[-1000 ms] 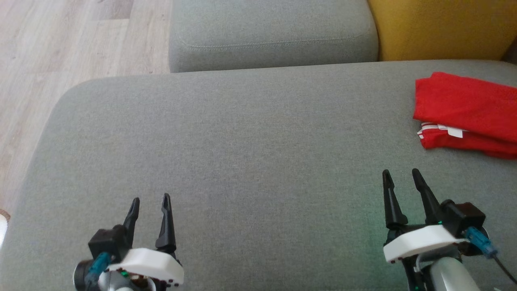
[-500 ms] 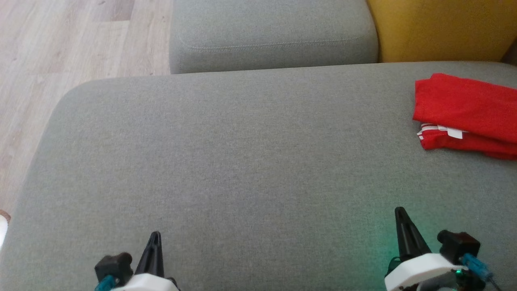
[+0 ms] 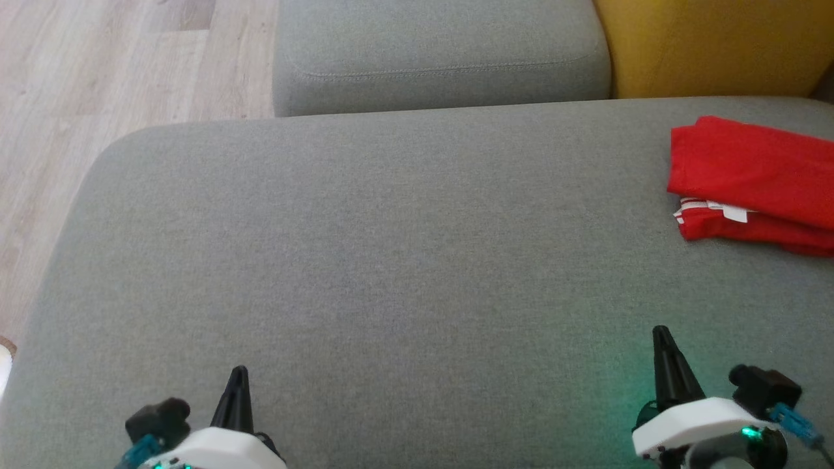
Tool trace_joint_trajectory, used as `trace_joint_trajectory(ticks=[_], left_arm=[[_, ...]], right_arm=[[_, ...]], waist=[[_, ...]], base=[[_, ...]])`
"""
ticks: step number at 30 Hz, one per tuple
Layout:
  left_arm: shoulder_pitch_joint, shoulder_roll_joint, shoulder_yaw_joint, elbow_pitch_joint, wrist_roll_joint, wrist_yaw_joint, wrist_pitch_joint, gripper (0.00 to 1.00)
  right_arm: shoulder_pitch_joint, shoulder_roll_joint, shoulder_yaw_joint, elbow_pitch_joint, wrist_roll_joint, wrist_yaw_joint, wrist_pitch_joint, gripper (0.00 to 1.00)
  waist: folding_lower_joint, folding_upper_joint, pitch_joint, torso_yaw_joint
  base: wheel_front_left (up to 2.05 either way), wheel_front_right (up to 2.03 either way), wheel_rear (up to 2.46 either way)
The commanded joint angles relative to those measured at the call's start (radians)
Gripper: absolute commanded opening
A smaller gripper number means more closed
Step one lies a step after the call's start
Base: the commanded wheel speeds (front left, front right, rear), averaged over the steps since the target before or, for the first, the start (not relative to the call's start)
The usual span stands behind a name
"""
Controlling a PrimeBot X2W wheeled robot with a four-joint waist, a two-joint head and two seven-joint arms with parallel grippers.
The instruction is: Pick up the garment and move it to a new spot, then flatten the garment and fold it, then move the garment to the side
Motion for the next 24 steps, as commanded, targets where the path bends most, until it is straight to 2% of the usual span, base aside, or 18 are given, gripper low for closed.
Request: trace_joint_trajectory(ticks=[1,24], left_arm=[[-0.048,0.0,0.023,-0.033,-0.027,-0.01,0.008,0.0],[-0.082,-0.001,0.082,-0.045,-0.273,-0.05,0.076,0.0]], right_arm=[[-0.05,-0.002,-0.006,-0.037,0.032,0.001,0.007,0.0],[-0.065,-0.002,-0.039,-0.071,0.29,0.002,0.071,0.0]], waist=[[0.0,0.0,0.001,0.0],[0.0,0.0,0.009,0.001]], base=[[0.0,0.0,0.0],[0.0,0.0,0.0]])
